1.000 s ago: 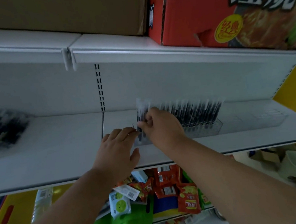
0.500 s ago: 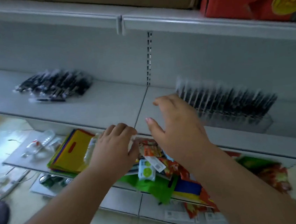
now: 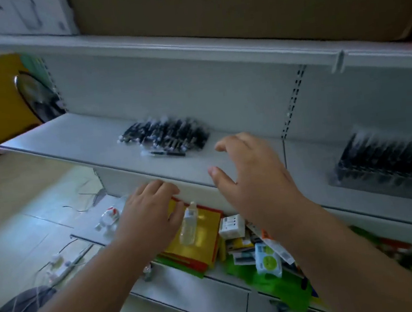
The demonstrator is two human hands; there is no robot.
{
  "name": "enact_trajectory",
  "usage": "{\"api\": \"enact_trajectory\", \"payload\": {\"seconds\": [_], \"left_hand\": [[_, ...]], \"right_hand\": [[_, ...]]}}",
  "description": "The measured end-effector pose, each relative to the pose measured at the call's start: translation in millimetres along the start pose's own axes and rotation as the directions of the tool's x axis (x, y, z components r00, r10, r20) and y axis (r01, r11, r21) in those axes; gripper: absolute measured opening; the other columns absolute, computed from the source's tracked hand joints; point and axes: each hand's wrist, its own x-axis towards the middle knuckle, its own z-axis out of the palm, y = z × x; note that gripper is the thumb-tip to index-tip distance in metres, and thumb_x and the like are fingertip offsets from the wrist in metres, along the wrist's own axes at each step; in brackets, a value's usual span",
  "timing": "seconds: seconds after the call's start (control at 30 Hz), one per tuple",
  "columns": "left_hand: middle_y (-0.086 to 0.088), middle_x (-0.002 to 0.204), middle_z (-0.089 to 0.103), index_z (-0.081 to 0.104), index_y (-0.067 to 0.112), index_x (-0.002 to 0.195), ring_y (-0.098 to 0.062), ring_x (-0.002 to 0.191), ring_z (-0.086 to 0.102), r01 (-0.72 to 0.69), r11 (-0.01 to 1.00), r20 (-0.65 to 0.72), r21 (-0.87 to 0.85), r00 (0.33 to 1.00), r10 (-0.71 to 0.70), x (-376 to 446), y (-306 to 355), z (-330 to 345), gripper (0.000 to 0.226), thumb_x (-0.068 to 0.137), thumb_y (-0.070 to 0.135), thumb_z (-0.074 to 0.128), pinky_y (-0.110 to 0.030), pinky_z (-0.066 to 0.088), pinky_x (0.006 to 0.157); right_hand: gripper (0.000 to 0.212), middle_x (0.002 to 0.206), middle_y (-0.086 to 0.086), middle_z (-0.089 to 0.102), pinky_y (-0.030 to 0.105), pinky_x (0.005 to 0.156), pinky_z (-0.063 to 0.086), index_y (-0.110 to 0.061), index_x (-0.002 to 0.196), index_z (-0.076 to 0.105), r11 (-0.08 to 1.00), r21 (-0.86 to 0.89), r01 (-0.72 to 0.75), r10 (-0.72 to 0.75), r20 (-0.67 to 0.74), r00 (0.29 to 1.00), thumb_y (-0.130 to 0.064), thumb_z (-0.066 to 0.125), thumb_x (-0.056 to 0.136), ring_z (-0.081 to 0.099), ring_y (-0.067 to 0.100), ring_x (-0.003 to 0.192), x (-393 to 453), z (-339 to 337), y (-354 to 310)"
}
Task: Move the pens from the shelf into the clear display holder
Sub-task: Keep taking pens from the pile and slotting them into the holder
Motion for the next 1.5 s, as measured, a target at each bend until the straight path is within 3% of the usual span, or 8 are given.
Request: {"api": "enact_trajectory", "payload": {"seconds": [0.23,0.37,0.5,0.6,0.77,1.13,1.33,1.5], "left_hand": [[0.007,0.101,0.064,0.065,0.025,0.104,-0.022,0.097,0.06,0.011,1.0,0.003,0.02,1.0,-0.011,25,-98,-30,0.029,0.085,0.043,0.051,-0.038,0.048,0.082],[0.004,0.106,0.064,0.064,0.024,0.11,-0.023,0.103,0.058,0.025,1.0,0.025,0.007,0.999,-0.025,55,-130,-16,0.025,0.09,0.037,0.058,-0.04,0.046,0.087],[0.006,0.112,0.062,0.063,0.027,0.114,-0.022,0.109,0.055,0.09,0.995,0.073,-0.031,0.994,-0.087,78,-147,1,0.038,0.089,0.048,0.043,-0.041,0.044,0.094],[0.006,0.11,0.063,0.064,0.026,0.114,-0.023,0.105,0.057,0.089,0.996,0.083,-0.018,0.993,-0.088,97,-169,-1,0.048,0.086,0.052,0.034,-0.04,0.048,0.089],[0.005,0.112,0.062,0.062,0.024,0.116,-0.023,0.107,0.057,0.136,0.99,0.098,-0.048,0.987,-0.131,128,-203,7,0.029,0.094,0.04,0.053,-0.038,0.047,0.089],[-0.002,0.117,0.062,0.058,0.02,0.12,-0.025,0.112,0.053,0.085,0.986,0.236,-0.141,0.971,-0.05,227,-284,41,0.034,0.092,0.039,0.055,-0.037,0.044,0.093],[-0.004,0.126,0.058,0.055,0.02,0.125,-0.026,0.118,0.05,0.02,0.988,0.319,-0.152,0.947,0.029,265,-309,54,0.042,0.091,0.045,0.054,-0.037,0.042,0.095],[-0.008,0.124,0.058,0.057,0.018,0.124,-0.032,0.116,0.052,0.013,0.983,0.366,-0.184,0.929,0.056,283,-314,59,0.043,0.09,0.044,0.056,-0.037,0.044,0.093]], "right_hand": [[0.033,0.118,-0.005,0.055,0.036,0.092,0.046,-0.024,0.121,0.055,1.0,0.017,-0.009,0.009,-0.002,1.0,-0.042,0.055,0.094,0.051,0.016,0.108,65,60,-66],[0.032,0.115,-0.007,0.055,0.029,0.091,0.044,-0.025,0.121,0.055,1.0,-0.015,0.021,-0.021,0.017,1.0,-0.043,0.054,0.094,0.051,0.011,0.106,98,88,-73],[0.033,0.113,-0.006,0.057,0.027,0.088,0.042,-0.023,0.119,0.057,0.999,-0.021,0.032,-0.03,0.104,0.994,-0.044,0.056,0.093,0.052,0.012,0.104,130,119,-59],[0.035,0.116,-0.007,0.055,0.027,0.086,0.041,-0.025,0.122,0.056,1.0,-0.014,0.003,0.0,0.148,0.989,-0.045,0.055,0.094,0.05,0.011,0.104,161,138,-55],[0.033,0.11,-0.007,0.055,0.027,0.078,0.039,-0.023,0.117,0.058,1.0,0.016,0.007,-0.01,0.185,0.983,-0.044,0.058,0.092,0.051,0.011,0.099,187,166,-60],[0.031,0.1,-0.003,0.06,0.033,0.077,0.048,-0.018,0.111,0.062,0.961,-0.081,-0.264,0.269,0.052,0.962,-0.038,0.064,0.088,0.057,0.016,0.091,222,224,-79],[0.033,0.105,-0.009,0.059,0.025,0.076,0.038,-0.02,0.116,0.061,0.927,-0.096,-0.363,0.362,-0.026,0.932,-0.038,0.064,0.089,0.054,0.008,0.095,227,235,-95],[0.033,0.108,-0.007,0.06,0.026,0.077,0.039,-0.02,0.116,0.06,0.897,-0.133,-0.422,0.416,-0.066,0.907,-0.039,0.062,0.089,0.055,0.01,0.096,231,236,-98]]}}
